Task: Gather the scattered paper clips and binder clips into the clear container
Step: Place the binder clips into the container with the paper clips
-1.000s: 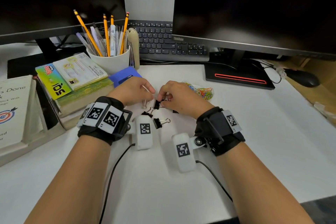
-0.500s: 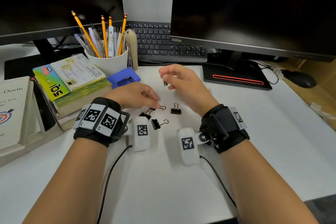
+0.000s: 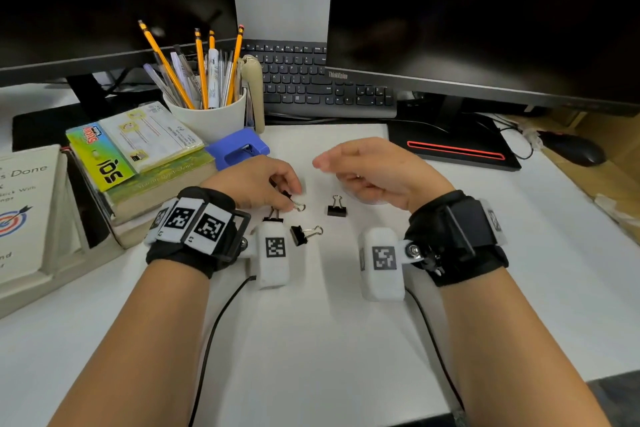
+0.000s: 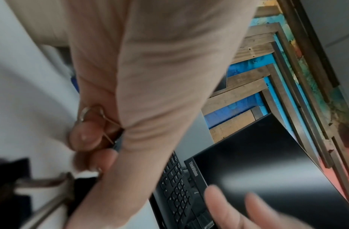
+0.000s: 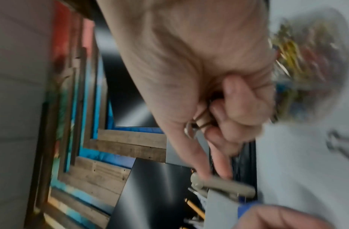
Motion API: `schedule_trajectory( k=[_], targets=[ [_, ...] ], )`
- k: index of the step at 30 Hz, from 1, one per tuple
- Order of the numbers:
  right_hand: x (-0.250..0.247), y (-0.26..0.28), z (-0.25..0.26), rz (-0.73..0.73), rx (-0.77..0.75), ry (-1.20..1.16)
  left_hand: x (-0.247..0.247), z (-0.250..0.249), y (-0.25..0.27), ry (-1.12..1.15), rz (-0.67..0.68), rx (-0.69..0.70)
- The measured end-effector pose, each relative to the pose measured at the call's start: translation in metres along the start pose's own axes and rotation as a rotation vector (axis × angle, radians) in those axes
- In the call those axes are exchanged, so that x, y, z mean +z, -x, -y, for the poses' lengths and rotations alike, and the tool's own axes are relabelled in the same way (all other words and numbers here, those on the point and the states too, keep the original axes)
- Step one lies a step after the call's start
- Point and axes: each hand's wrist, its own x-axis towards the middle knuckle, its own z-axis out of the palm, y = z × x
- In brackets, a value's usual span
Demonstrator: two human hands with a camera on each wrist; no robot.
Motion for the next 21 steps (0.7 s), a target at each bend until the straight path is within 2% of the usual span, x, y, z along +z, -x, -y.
schedule_trajectory(
  k=[4, 8, 10, 12, 14, 18, 21],
  targets=[
    [-0.001, 0.004, 0.000, 0.026, 0.060, 0.373, -0.001, 0.002, 0.000, -0.050, -0.036, -0.013],
    [0.003, 0.004, -0.003, 0.043, 0.080, 0.584, -0.003, 0.000, 0.000, -0.078, -0.074, -0.038],
    [0.003, 0.005, -0.003, 0.030, 0.083, 0.656, -0.005, 0.001, 0.000, 0.014, -0.073, -0.078],
    [0.003, 0.006, -0.004, 0.020, 0.082, 0.715, -0.010, 0.002, 0.002, 0.148, -0.040, -0.112],
    [0.004, 0.005, -0.005, 0.002, 0.085, 0.792, -0.014, 0.003, 0.004, 0.153, 0.003, -0.131],
    [0.007, 0.000, -0.008, 0.002, 0.091, 0.814, -0.015, -0.004, 0.010, 0.078, 0.155, -0.165],
    [0.009, -0.001, -0.008, 0.012, 0.060, 0.814, -0.016, -0.007, 0.016, -0.112, 0.216, -0.197]
  ],
)
